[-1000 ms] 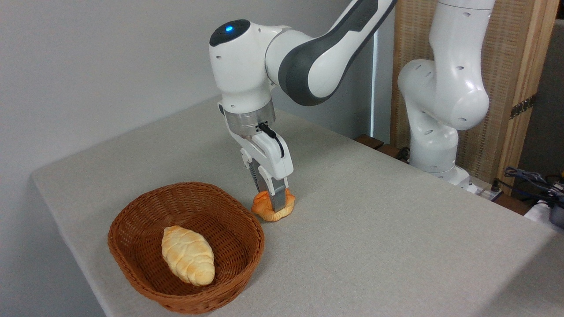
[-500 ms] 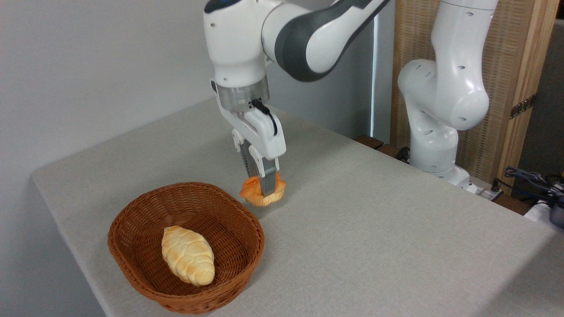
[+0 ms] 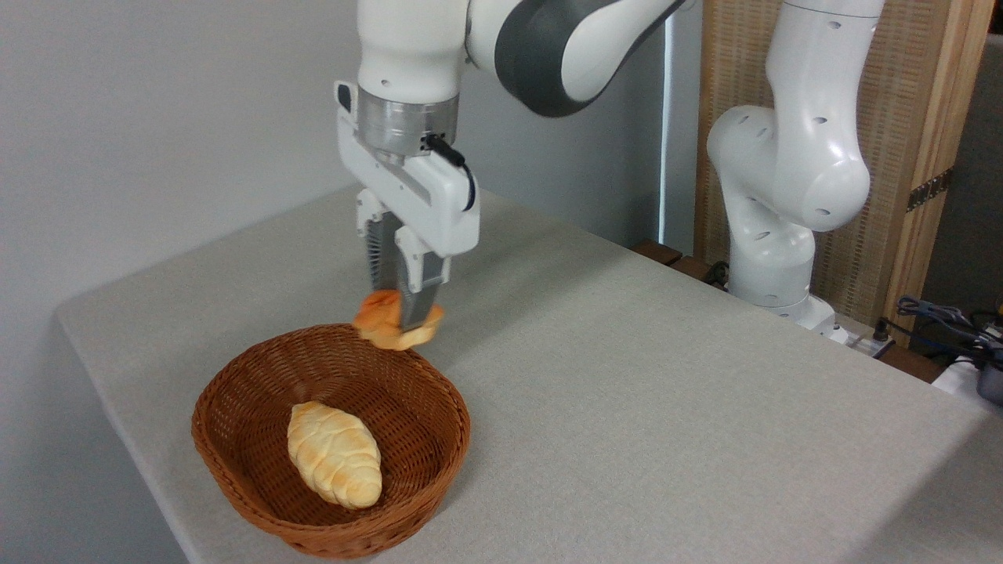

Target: Put bread into the basket

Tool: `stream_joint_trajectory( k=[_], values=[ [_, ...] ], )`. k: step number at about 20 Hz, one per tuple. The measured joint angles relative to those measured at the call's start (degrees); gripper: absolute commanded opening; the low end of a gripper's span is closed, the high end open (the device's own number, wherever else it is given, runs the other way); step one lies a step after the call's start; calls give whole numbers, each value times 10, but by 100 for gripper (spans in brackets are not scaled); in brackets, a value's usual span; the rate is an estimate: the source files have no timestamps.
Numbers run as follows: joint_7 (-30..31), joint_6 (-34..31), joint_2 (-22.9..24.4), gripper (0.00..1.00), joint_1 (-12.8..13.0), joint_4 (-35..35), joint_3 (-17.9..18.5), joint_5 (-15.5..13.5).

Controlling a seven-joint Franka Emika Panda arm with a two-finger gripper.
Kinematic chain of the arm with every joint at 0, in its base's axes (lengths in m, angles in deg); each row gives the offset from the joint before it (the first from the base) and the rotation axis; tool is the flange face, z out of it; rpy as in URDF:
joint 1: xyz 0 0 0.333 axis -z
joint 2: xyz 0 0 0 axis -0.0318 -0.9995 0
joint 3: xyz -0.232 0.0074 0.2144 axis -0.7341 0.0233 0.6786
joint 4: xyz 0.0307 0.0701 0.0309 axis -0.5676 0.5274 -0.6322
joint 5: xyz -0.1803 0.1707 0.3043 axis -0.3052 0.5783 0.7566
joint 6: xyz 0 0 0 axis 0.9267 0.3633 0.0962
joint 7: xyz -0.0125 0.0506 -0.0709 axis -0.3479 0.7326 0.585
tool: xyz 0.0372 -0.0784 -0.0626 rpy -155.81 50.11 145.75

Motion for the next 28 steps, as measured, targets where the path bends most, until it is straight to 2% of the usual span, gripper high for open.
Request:
stream_joint_trajectory(
  k=[1,6,17,20,25,28],
  values=[
    [0,23,-8,100,0,0,0,-10],
    [0,98,-48,100,2,-1,-1,-20],
    [0,103,-61,100,4,-6,-4,-21],
    [0,83,-59,100,4,-7,-4,-21],
    [0,-7,-39,100,0,-12,-1,-17],
    [0,-53,-25,100,-2,-15,4,23]
  ],
)
